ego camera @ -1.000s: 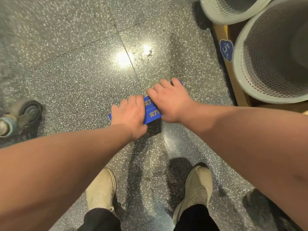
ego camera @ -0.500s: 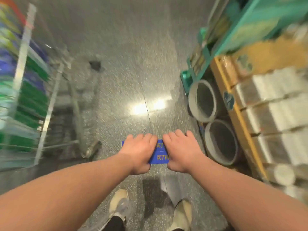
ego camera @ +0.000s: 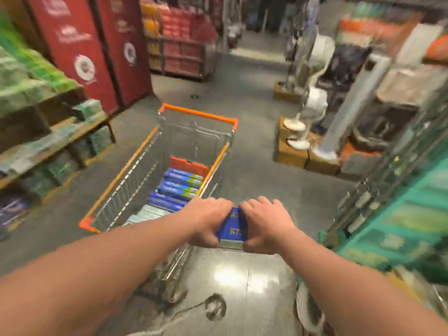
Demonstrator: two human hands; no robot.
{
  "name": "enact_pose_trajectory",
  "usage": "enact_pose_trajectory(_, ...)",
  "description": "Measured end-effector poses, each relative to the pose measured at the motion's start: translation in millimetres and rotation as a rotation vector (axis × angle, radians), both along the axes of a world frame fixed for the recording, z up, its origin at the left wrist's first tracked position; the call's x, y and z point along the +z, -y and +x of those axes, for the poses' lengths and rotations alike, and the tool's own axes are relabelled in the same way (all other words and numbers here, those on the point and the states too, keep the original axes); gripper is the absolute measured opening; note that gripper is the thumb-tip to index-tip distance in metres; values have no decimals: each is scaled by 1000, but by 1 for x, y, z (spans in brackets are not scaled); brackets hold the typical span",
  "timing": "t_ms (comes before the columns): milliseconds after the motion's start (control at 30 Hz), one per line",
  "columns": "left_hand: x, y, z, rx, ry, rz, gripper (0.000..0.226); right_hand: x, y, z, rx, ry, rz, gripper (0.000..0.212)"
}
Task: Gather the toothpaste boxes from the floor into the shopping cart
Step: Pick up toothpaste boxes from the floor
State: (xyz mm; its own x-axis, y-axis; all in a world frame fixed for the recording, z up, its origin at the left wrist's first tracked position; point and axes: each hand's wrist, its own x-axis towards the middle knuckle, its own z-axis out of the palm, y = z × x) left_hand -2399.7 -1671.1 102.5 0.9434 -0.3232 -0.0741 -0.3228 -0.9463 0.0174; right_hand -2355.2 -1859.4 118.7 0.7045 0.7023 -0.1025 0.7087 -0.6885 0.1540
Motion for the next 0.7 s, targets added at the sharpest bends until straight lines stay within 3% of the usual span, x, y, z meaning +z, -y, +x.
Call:
enact_pose_trajectory(367,60,-176,4,44,-25,9,54,53,-174,7,20,14,59,65)
enact_pose_trajectory(700,45,-248,81,140,-95,-3,58,36,-250,101,94,-32,50,64)
